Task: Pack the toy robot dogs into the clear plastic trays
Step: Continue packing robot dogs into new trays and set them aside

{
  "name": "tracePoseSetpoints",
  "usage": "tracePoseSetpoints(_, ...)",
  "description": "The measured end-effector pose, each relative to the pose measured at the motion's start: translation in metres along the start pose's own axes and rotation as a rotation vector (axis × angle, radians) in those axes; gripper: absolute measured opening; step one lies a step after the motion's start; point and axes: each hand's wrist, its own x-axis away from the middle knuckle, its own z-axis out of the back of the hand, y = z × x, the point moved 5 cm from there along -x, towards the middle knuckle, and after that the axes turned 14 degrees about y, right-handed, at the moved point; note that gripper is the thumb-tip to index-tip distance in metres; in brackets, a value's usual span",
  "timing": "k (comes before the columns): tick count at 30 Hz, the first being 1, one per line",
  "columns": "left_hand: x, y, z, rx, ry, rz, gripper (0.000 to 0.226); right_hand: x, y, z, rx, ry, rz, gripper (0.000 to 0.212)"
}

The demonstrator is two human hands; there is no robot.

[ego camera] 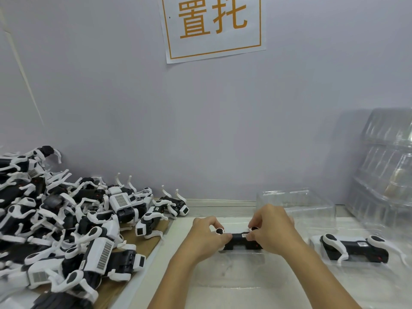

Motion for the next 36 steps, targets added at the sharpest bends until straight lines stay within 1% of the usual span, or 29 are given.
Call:
tracePoseSetpoints(6,0.0,-0.001,-0.001,-0.006,-0.004,-0.001,0.021,0.001,0.001,0.0,0.02,0.005,0.001,0.018)
tracePoseSetpoints(12,0.001,-0.003,0.001,0.062,-0.034,0.036,0.029,-0.003,0.006,0.01,-0.006,-0.12,0.034,0.008)
tracePoseSetpoints(15,0.003,-0.006,0.002,0.197,-0.034,0.096,0.029,-0.003,0.007,0.013,-0.017,-0.135,0.036,0.008)
tracePoseSetpoints(19,0.003,-0.014,0.001,0.472,0.02,0.227,0.016,-0.003,0.008,0.01,-0.033,-0.156,0.042,0.018)
tracePoseSetpoints(20,0.003,-0.016,0.001,0.507,0.037,0.249,0.02,-0.003,0.008,0.01,-0.029,-0.157,0.044,0.02)
tracePoseSetpoints(22,0.002,-0.02,0.0,0.522,0.077,0.275,0.029,-0.003,0.009,0.012,-0.018,-0.177,0.05,0.021)
tracePoseSetpoints(24,-0.001,-0.024,-0.001,0.537,0.106,0.3,0.031,-0.003,0.012,0.014,-0.014,-0.221,0.05,0.015)
tracePoseSetpoints(26,-0.002,-0.028,-0.003,0.551,0.112,0.323,0.031,-0.002,0.013,0.015,-0.024,-0.276,0.049,0.032)
tracePoseSetpoints(28,-0.004,-0.03,-0.006,0.551,0.112,0.33,0.03,-0.002,0.013,0.015,-0.02,-0.298,0.053,0.039)
tracePoseSetpoints(31,-0.007,-0.031,-0.007,0.548,0.118,0.314,0.028,-0.002,0.013,0.011,-0.018,-0.29,0.039,0.041)
tracePoseSetpoints(36,-0.007,-0.032,-0.007,0.541,0.127,0.296,0.026,-0.001,0.012,0.006,-0.042,-0.223,0.04,0.035)
